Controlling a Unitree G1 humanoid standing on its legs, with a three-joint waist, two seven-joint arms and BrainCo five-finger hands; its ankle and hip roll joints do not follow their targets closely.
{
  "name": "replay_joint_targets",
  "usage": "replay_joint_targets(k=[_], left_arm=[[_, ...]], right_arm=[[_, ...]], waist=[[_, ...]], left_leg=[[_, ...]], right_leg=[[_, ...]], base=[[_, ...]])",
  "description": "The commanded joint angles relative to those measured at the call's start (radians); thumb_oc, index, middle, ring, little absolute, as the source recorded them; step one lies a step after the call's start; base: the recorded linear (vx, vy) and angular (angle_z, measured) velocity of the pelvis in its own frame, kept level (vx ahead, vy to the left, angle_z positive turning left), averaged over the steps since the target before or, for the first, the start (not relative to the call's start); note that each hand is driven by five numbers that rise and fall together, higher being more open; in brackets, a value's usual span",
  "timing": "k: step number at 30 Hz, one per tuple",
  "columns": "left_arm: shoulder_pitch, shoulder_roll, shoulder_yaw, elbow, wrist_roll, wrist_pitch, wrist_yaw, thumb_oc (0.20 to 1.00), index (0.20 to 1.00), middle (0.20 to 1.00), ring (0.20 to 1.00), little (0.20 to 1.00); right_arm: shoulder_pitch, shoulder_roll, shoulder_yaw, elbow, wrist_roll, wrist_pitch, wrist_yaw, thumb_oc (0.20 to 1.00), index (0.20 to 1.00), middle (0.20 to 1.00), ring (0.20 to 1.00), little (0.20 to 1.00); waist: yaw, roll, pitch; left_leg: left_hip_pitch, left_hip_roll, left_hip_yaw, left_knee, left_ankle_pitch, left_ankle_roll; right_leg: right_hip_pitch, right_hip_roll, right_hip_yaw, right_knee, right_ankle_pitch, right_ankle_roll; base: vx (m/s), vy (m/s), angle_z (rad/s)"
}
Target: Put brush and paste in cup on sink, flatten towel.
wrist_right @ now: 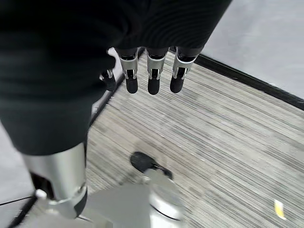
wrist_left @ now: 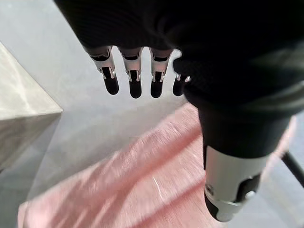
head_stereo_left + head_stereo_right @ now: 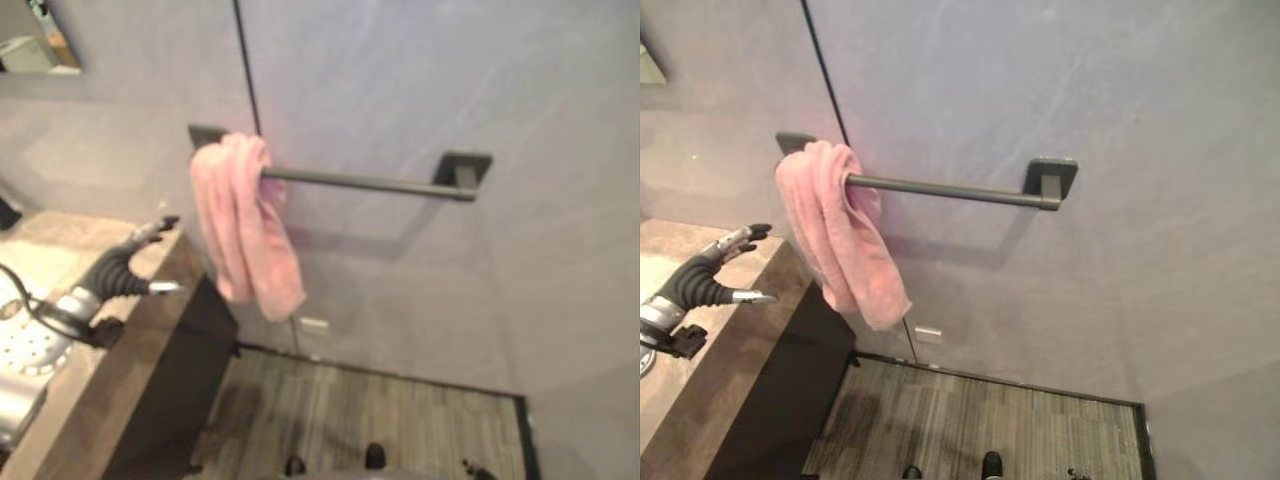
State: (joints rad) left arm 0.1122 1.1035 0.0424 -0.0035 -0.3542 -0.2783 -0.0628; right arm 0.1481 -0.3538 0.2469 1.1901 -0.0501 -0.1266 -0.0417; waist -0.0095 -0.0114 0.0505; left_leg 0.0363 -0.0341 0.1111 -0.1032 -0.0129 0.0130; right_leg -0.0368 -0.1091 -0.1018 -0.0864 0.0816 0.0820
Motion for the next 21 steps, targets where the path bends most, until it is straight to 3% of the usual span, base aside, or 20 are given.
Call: replay_joint_targets(k=[1, 8, 21], left_arm=[[-0.113, 0.01, 0.044, 0.017, 0.029, -0.054, 0.049, 1.0, 1.0, 1.0, 1.0, 1.0], [-0.15, 0.02, 0.049, 0.027, 0.048, -0.057, 0.075, 1.0, 1.0, 1.0, 1.0, 1.0], [-0.225, -0.02, -0.045, 0.042, 0.015, -0.054, 0.06, 1.0, 1.0, 1.0, 1.0, 1.0]], right_arm=[[-0.04, -0.013, 0.011, -0.004, -0.011, -0.01, -0.005, 1.0, 1.0, 1.0, 1.0, 1.0], [-0.03, -0.014, 0.008, -0.038, 0.005, -0.018, -0.005, 1.0, 1.0, 1.0, 1.0, 1.0], [-0.038, -0.025, 0.022, -0.067, 0.007, -0.028, -0.012, 1.0, 1.0, 1.0, 1.0, 1.0]], waist=[[-0.03, -0.001, 0.04], [-0.035, -0.01, 0.043], [-0.048, -0.019, 0.046]], left_leg=[[-0.046, -0.023, 0.026, 0.016, -0.061, 0.041], [-0.068, -0.019, 0.038, 0.016, -0.058, 0.04], [-0.067, -0.015, 0.051, 0.016, -0.065, 0.041]], right_leg=[[0.041, -0.023, 0.025, -0.001, -0.037, 0.055], [0.013, -0.018, 0.042, -0.001, -0.027, 0.057], [0.003, -0.015, 0.058, -0.001, -0.031, 0.056]], base=[[0.0, 0.024, -0.18], [0.02, 0.023, -0.1], [0.02, 0.009, -0.04]])
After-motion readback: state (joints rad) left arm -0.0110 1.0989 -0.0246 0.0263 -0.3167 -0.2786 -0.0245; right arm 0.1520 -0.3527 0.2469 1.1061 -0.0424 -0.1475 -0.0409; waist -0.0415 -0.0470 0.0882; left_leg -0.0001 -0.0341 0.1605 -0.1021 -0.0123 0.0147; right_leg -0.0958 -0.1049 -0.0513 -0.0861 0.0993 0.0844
